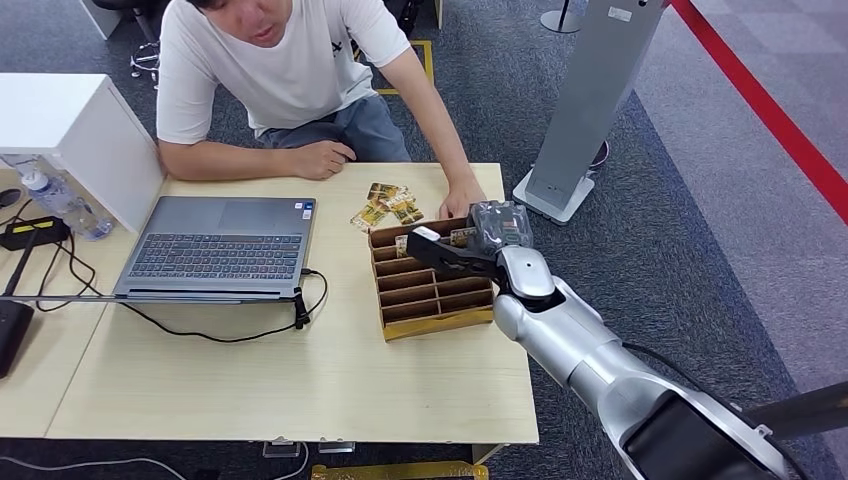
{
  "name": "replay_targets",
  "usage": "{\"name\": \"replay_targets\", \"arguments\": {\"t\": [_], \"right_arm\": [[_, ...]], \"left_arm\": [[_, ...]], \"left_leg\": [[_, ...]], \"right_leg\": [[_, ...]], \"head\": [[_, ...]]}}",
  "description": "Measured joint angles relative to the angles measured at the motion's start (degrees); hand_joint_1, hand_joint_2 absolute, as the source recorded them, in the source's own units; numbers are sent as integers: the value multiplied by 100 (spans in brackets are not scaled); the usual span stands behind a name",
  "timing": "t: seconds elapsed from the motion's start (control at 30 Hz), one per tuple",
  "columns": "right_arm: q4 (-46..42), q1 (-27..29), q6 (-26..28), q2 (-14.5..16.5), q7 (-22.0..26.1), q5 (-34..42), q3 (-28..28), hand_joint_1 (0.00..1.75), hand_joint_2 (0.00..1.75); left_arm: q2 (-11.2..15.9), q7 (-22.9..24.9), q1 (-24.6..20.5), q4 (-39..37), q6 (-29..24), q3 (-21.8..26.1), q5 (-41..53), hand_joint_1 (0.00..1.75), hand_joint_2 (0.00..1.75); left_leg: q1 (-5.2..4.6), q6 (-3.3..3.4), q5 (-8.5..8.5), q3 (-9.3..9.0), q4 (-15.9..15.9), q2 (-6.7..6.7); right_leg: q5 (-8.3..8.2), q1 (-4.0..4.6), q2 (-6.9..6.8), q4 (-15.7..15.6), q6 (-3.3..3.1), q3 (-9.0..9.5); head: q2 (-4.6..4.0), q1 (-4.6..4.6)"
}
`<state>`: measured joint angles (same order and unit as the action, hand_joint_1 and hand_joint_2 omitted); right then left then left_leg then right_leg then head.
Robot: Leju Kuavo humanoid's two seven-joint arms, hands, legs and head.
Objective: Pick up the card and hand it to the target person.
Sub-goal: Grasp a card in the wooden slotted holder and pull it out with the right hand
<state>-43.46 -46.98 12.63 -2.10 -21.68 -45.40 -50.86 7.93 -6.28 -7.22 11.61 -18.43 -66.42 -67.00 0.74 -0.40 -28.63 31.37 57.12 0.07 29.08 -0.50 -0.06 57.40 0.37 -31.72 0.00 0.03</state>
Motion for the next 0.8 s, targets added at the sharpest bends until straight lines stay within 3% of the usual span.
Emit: {"name": "replay_targets", "arguments": {"t": [0.07,0.33,0.47,0.6,0.8], "right_arm": [[-30,22,11,1,17,14,-1,111,175],[-208,147,40,1,28,38,-8,143,175],[-288,187,46,0,23,38,-22,169,175],[-353,200,46,-2,16,27,-42,175,175],[-443,217,39,-21,-29,-9,-70,175,175]], "left_arm": [[0,-16,1,0,-5,0,-15,0,0],[0,-28,3,0,-9,0,-24,0,0],[0,-28,2,0,-8,0,-26,0,0],[0,-50,3,0,38,0,-63,0,175],[0,-75,3,0,110,0,-19,0,175]], "left_leg": [[0,0,0,0,0,0],[0,0,0,-1,0,0],[0,0,0,-3,0,1],[0,0,0,-5,0,1],[0,0,0,-5,0,1]], "right_leg": [[0,0,0,0,0,0],[0,0,0,0,0,0],[0,0,1,0,0,2],[0,0,1,0,0,3],[0,0,1,0,0,3]], "head": [[0,-1],[0,-2],[0,0],[0,-1],[0,-2]]}}
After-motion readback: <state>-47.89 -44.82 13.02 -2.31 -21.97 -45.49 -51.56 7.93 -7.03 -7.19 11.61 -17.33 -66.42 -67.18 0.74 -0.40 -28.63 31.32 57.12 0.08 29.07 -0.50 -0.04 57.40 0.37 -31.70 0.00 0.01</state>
